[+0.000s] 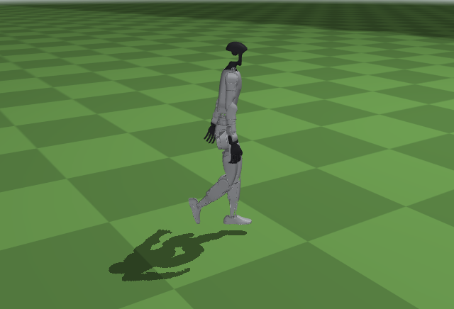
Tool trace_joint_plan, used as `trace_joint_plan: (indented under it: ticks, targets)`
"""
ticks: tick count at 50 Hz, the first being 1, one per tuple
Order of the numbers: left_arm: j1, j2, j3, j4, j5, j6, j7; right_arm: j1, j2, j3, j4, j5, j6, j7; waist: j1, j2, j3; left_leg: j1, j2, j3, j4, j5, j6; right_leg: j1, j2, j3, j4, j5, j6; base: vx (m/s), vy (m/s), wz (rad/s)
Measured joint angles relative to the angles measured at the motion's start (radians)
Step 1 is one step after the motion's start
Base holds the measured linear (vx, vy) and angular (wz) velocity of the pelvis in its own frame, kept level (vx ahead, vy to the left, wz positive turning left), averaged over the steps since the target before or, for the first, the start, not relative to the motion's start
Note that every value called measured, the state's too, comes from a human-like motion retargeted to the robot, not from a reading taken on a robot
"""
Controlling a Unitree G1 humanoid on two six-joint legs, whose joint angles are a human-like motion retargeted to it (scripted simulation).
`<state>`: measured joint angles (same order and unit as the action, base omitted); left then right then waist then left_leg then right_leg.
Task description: Stand up
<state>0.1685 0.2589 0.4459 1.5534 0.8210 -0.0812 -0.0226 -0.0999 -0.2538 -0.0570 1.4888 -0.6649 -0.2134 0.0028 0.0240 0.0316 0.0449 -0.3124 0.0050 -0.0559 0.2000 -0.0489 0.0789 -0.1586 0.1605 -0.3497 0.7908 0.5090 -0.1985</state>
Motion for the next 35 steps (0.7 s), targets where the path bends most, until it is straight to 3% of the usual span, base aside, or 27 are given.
trace_joint_plan:
  ticks: [3,5,7,10,13,15,18,23,25,27,29,31,32,35]
  targets:
    - [-0.079,-0.014,-0.069,-0.002,0.002,0.000,-0.003,0.055,-0.014,-0.027,0.035,-0.029,0.024,0.003,-0.012,0.018,0.002,0.090,-0.020,-0.024,-0.025,-0.047,0.013,-0.135,-0.138,-0.061,0.253,-0.272,-0.061,0.76,0.30,0.05]
    - [-0.141,-0.018,-0.117,-0.016,0.009,-0.013,-0.003,0.088,-0.014,-0.048,0.054,-0.031,0.034,-0.007,-0.012,0.035,0.003,0.134,0.019,-0.008,-0.041,-0.060,-0.005,-0.218,-0.145,-0.071,0.253,-0.319,-0.063,0.74,0.17,0.01]
    - [-0.199,-0.027,-0.171,-0.044,0.014,-0.037,-0.002,0.117,-0.020,-0.064,0.073,-0.014,0.036,-0.011,-0.022,0.051,-0.009,0.167,0.030,-0.021,-0.055,-0.079,-0.013,-0.272,-0.161,-0.065,0.162,-0.357,-0.016,0.61,0.13,0.11]
    - [-0.276,-0.048,-0.245,-0.097,0.023,-0.084,0.005,0.159,-0.030,-0.091,0.089,0.004,0.039,-0.005,-0.070,0.041,-0.017,0.228,0.006,-0.017,-0.072,-0.111,-0.021,-0.296,-0.253,-0.046,-0.068,-0.413,0.122,0.77,0.20,0.57]
    - [-0.354,-0.065,-0.304,-0.145,0.038,-0.126,0.005,0.185,-0.035,-0.121,0.103,0.021,0.046,-0.001,-0.105,0.008,-0.003,0.304,-0.047,-0.028,-0.082,-0.136,-0.028,-0.286,-0.355,0.023,-0.391,-0.443,0.351,0.60,0.06,0.47]
    - [-0.406,-0.061,-0.330,-0.170,0.046,-0.149,0.001,0.180,-0.029,-0.130,0.115,0.038,0.053,0.003,-0.086,-0.024,0.007,0.341,-0.031,0.000,-0.070,-0.164,-0.078,-0.303,-0.344,0.084,-0.623,-0.442,0.460,0.76,-0.49,-0.42]
    - [-0.459,-0.072,-0.364,-0.195,0.055,-0.174,0.006,0.173,-0.029,-0.147,0.130,0.052,0.062,0.006,-0.065,-0.041,0.010,0.380,-0.001,0.024,-0.043,-0.171,-0.167,-0.362,-0.312,0.046,-0.786,-0.495,0.460,0.48,-0.52,-0.39]
    - [-0.450,-0.103,-0.418,-0.214,0.084,-0.205,0.026,0.192,-0.010,-0.176,0.142,0.060,0.069,0.016,-0.075,-0.018,-0.036,0.425,-0.049,-0.030,0.045,-0.074,-0.214,-0.288,-0.402,-0.118,-0.764,-0.446,0.460,0.97,0.40,0.45]
    - [-0.415,-0.112,-0.429,-0.205,0.105,-0.211,0.031,0.201,-0.004,-0.182,0.141,0.057,0.069,0.018,-0.107,-0.012,-0.048,0.448,-0.085,-0.084,0.102,0.038,-0.239,-0.253,-0.397,-0.018,-0.729,-0.386,0.460,1.21,0.19,1.40]
    - [-0.371,-0.125,-0.448,-0.181,0.124,-0.201,0.040,0.211,-0.007,-0.190,0.138,0.057,0.068,0.024,-0.148,-0.008,-0.066,0.448,-0.128,-0.089,0.178,0.243,-0.272,-0.193,-0.490,-0.105,-0.686,-0.399,0.448,0.90,0.34,1.57]
    - [-0.344,-0.121,-0.444,-0.142,0.138,-0.182,0.045,0.192,-0.015,-0.182,0.128,0.058,0.071,0.026,-0.142,-0.024,-0.073,0.385,-0.146,0.009,0.317,0.401,-0.337,-0.169,-0.520,-0.094,-0.663,-0.428,0.412,0.83,0.18,0.52]
    - [-0.328,-0.108,-0.430,-0.105,0.146,-0.161,0.031,0.159,-0.027,-0.166,0.114,0.061,0.074,0.019,-0.142,-0.064,-0.076,0.310,-0.188,0.108,0.449,0.491,-0.341,-0.138,-0.584,-0.117,-0.660,-0.444,0.408,0.75,0.15,0.32]
    - [-0.314,-0.095,-0.419,-0.092,0.153,-0.148,0.022,0.145,-0.027,-0.158,0.104,0.060,0.074,0.014,-0.142,-0.074,-0.077,0.277,-0.171,0.144,0.513,0.494,-0.341,-0.113,-0.581,-0.148,-0.667,-0.451,0.395,0.51,-0.23,0.28]
    - [-0.238,-0.061,-0.358,-0.072,0.184,-0.096,0.022,0.111,-0.012,-0.142,0.060,0.046,0.071,0.000,-0.127,-0.073,-0.064,0.208,-0.048,0.201,0.653,0.318,-0.306,-0.017,-0.481,-0.184,-0.697,-0.490,0.352,0.73,-0.40,-0.11]
